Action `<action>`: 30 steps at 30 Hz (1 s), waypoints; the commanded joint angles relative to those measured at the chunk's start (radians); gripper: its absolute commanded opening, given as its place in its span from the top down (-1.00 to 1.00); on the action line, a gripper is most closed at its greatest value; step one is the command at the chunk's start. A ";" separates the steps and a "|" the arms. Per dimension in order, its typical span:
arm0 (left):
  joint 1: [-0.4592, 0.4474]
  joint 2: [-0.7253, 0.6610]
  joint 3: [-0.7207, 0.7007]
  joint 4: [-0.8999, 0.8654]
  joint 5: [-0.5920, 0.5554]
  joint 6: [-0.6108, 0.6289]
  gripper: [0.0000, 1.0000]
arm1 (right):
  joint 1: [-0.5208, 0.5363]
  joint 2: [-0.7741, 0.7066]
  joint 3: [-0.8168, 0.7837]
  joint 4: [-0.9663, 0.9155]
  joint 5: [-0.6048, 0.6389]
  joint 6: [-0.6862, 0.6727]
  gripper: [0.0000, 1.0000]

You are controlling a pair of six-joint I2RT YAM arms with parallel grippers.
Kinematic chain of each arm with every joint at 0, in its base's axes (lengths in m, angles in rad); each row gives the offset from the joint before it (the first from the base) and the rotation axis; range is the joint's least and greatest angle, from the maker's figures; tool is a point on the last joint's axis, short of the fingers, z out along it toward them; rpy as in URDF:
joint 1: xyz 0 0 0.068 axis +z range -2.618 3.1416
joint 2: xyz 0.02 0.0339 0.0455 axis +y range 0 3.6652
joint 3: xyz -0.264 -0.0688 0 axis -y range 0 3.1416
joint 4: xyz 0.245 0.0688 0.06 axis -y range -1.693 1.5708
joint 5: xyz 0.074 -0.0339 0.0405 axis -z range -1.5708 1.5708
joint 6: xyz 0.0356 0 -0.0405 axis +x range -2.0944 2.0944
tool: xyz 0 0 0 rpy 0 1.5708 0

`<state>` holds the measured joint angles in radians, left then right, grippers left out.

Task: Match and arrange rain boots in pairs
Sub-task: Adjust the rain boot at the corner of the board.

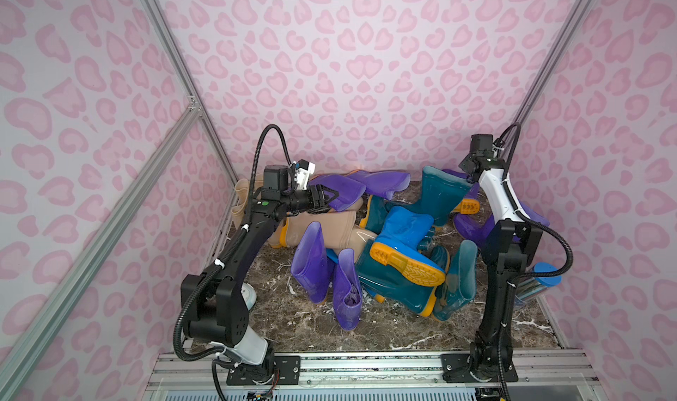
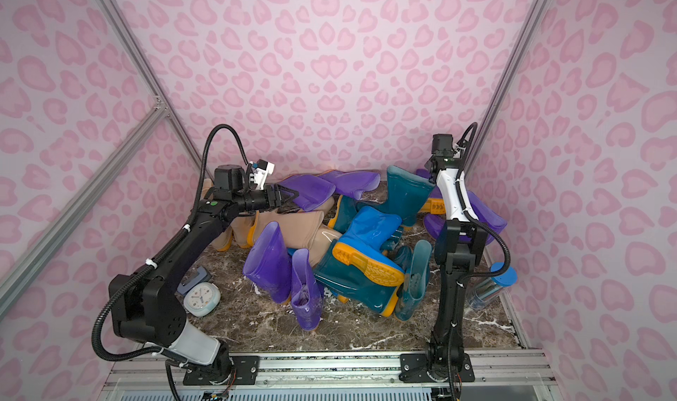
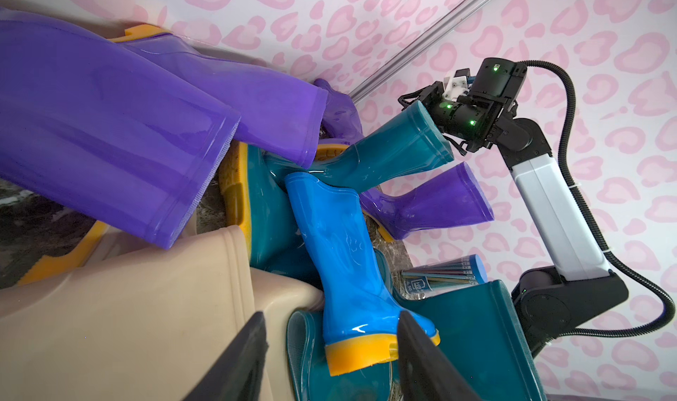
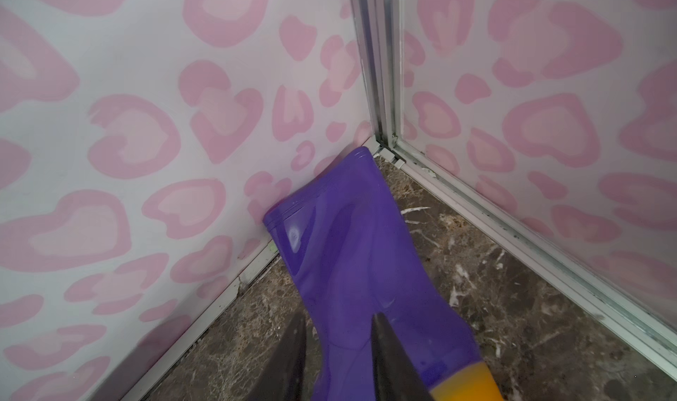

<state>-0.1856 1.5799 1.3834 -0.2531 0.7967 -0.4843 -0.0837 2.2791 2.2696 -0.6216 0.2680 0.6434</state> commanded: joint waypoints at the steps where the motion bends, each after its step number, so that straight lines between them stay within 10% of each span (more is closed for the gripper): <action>1: -0.003 -0.004 -0.002 0.044 0.012 0.002 -0.17 | -0.022 0.007 -0.058 0.030 0.024 -0.004 0.15; 14: -0.015 0.014 -0.002 0.041 0.012 0.009 -0.17 | -0.072 0.160 -0.020 -0.056 0.018 -0.085 -0.55; 30: -0.029 0.027 0.008 0.007 -0.005 0.045 -0.17 | -0.181 0.339 0.093 0.025 -0.522 -0.083 -0.71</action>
<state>-0.2146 1.6016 1.3827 -0.2543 0.7929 -0.4656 -0.2588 2.5851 2.3569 -0.6353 -0.0780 0.5640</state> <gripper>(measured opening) 0.584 0.859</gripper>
